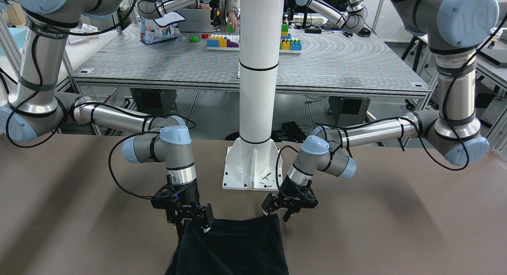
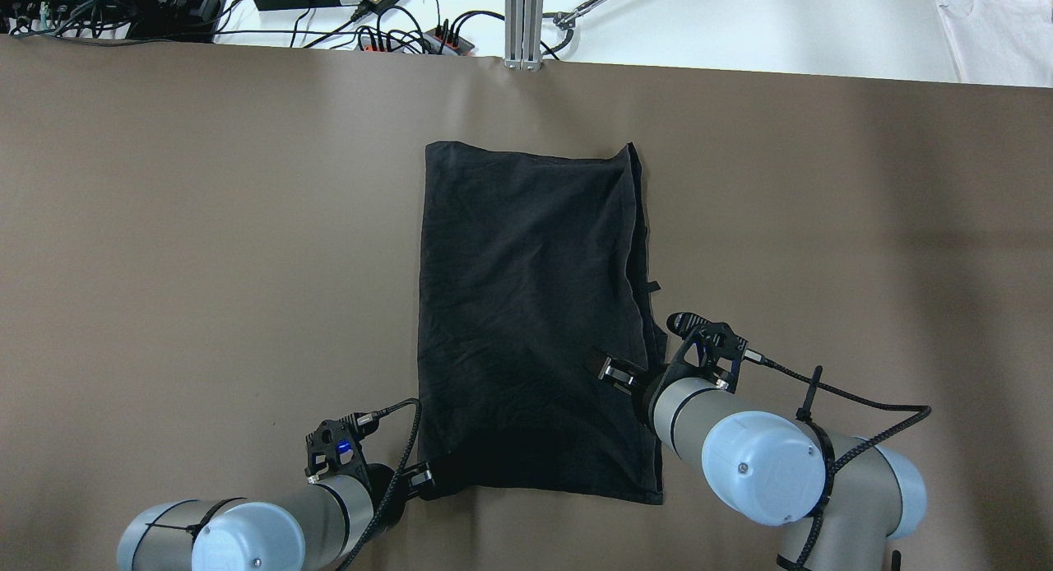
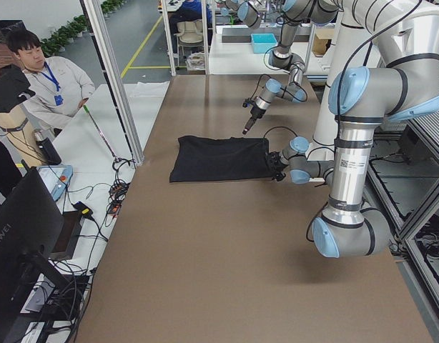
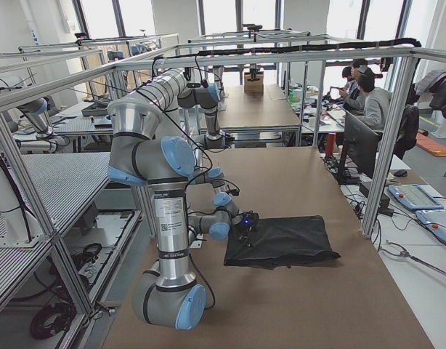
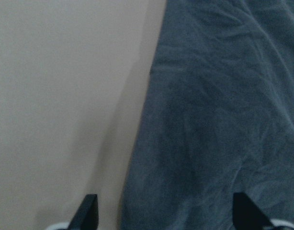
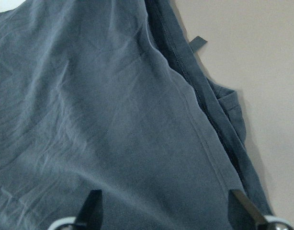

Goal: Fold clothes
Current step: 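Grasp the shirt's near corners with both grippers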

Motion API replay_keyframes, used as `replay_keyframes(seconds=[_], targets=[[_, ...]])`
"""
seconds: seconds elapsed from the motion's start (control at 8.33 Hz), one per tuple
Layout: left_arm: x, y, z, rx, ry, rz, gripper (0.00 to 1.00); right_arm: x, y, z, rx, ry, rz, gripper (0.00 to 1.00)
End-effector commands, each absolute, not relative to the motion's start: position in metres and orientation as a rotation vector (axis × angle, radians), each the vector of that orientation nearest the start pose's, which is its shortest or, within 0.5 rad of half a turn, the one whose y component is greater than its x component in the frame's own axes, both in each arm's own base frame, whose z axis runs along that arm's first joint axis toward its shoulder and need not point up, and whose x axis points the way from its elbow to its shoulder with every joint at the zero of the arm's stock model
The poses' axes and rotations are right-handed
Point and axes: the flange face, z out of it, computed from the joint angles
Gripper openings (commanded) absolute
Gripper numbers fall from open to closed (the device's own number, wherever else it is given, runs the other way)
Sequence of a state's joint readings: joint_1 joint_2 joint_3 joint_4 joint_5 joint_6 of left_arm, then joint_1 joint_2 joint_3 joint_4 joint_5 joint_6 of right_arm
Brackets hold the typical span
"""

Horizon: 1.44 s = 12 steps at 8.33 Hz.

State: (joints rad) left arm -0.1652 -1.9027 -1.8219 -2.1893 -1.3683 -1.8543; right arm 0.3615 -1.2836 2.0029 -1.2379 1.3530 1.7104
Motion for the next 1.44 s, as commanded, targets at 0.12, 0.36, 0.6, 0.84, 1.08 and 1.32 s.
replay_keyframes(seconds=[0.12,0.36,0.6,0.84,1.08,1.32], targets=[[0.562,-0.25,0.294,0.138,1.212,-0.529,0.52,-0.459,-0.339,0.273,0.316,-1.035,0.566,0.93],[0.563,-0.25,0.291,0.138,1.216,-0.529,0.54,-0.459,-0.339,0.274,0.317,-1.033,0.564,0.93],[0.563,-0.25,0.291,0.139,1.215,-0.528,0.56,-0.459,-0.339,0.275,0.317,-1.031,0.564,0.93],[0.565,-0.249,0.289,0.137,1.218,-0.526,0.45,-0.459,-0.339,0.275,0.317,-1.031,0.564,0.93],[0.571,-0.239,0.287,0.134,1.221,-0.511,0.0,-0.459,-0.339,0.275,0.317,-1.031,0.564,0.93],[0.571,-0.239,0.286,0.137,1.222,-0.506,0.0,-0.458,-0.338,0.283,0.315,-1.011,0.564,0.93]])
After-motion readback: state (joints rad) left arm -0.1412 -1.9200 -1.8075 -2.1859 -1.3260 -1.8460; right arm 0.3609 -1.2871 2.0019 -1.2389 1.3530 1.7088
